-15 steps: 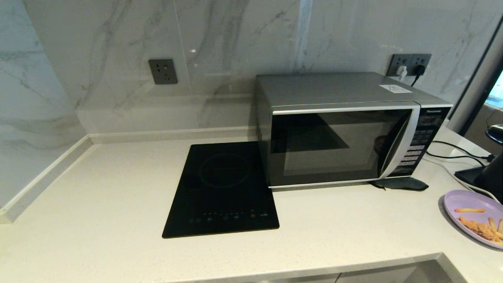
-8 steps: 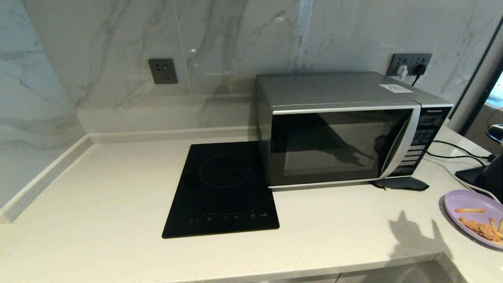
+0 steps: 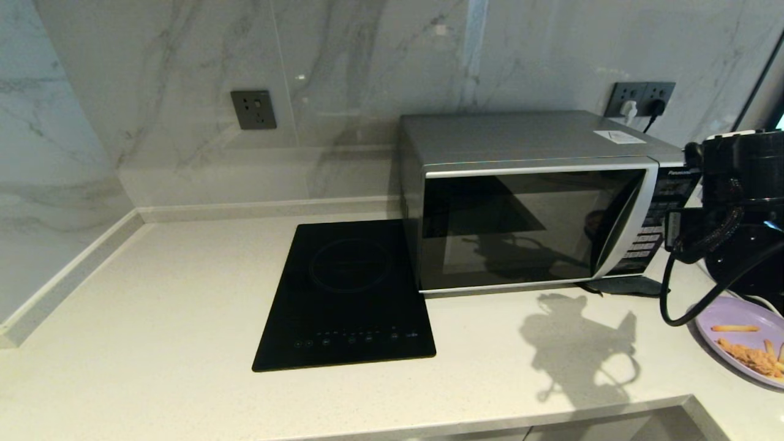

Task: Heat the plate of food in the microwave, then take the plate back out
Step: Open the microwave oven

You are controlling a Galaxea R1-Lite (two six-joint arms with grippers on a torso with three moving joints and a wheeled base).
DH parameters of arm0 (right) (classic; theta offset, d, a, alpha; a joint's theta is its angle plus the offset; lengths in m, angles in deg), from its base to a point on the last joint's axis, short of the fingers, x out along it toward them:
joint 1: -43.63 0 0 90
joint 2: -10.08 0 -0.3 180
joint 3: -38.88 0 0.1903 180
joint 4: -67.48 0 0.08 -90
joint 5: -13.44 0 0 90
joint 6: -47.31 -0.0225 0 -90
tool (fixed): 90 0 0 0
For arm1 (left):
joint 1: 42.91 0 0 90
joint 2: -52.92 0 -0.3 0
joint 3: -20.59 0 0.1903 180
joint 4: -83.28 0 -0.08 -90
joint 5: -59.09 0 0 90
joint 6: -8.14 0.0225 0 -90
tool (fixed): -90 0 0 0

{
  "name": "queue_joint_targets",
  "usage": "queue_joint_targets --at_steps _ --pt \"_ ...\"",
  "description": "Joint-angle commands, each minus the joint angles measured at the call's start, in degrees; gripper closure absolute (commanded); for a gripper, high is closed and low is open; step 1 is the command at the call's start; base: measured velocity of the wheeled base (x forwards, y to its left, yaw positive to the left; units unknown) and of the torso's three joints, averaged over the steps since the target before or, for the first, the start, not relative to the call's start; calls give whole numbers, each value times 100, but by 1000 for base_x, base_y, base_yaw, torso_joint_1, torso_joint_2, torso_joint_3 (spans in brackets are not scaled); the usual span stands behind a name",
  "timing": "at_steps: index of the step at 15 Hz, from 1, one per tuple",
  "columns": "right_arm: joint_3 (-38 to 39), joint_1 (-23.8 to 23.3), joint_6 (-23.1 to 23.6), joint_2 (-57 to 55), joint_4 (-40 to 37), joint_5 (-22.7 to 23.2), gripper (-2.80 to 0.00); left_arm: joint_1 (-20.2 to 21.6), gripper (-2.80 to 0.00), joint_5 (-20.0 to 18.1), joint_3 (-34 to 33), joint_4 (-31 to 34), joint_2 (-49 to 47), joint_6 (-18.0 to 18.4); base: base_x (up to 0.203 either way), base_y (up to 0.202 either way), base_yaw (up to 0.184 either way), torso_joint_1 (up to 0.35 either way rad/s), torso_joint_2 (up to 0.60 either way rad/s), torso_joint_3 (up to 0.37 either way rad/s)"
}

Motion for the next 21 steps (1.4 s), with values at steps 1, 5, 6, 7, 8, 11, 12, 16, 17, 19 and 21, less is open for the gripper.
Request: queue_joint_targets --at_steps 1,5,6,7,8,11,12,16,17,19,21 --pt "-11 88 20 -177 16 -72 -280 1 0 4 0 -2 -9 -3 0 0 0 0 0 0" --pt "-2 84 33 -27 52 -251 -280 1 0 4 0 -2 -9 -3 0 0 0 0 0 0" --pt "21 87 33 63 48 -261 -280 1 0 4 0 -2 -9 -3 0 0 0 0 0 0" --pt "37 88 39 107 54 -262 -280 1 0 4 0 -2 -9 -3 0 0 0 0 0 0" --pt "37 88 72 126 54 -262 -280 1 0 4 0 -2 -9 -3 0 0 0 0 0 0" --pt "73 88 288 73 55 -236 -280 1 0 4 0 -2 -9 -3 0 0 0 0 0 0" --pt "49 88 288 -3 62 -236 -280 1 0 4 0 -2 -9 -3 0 0 0 0 0 0" --pt "41 88 305 -243 634 -179 -280 1 0 4 0 -2 -9 -3 0 0 0 0 0 0" --pt "42 88 330 -249 804 -167 -280 1 0 4 0 -2 -9 -3 0 0 0 0 0 0" --pt "31 85 443 -253 1171 -165 -280 1 0 4 0 -2 -9 -3 0 0 0 0 0 0" --pt "36 84 463 -389 1448 -199 -280 1 0 4 0 -2 -9 -3 0 0 0 0 0 0"
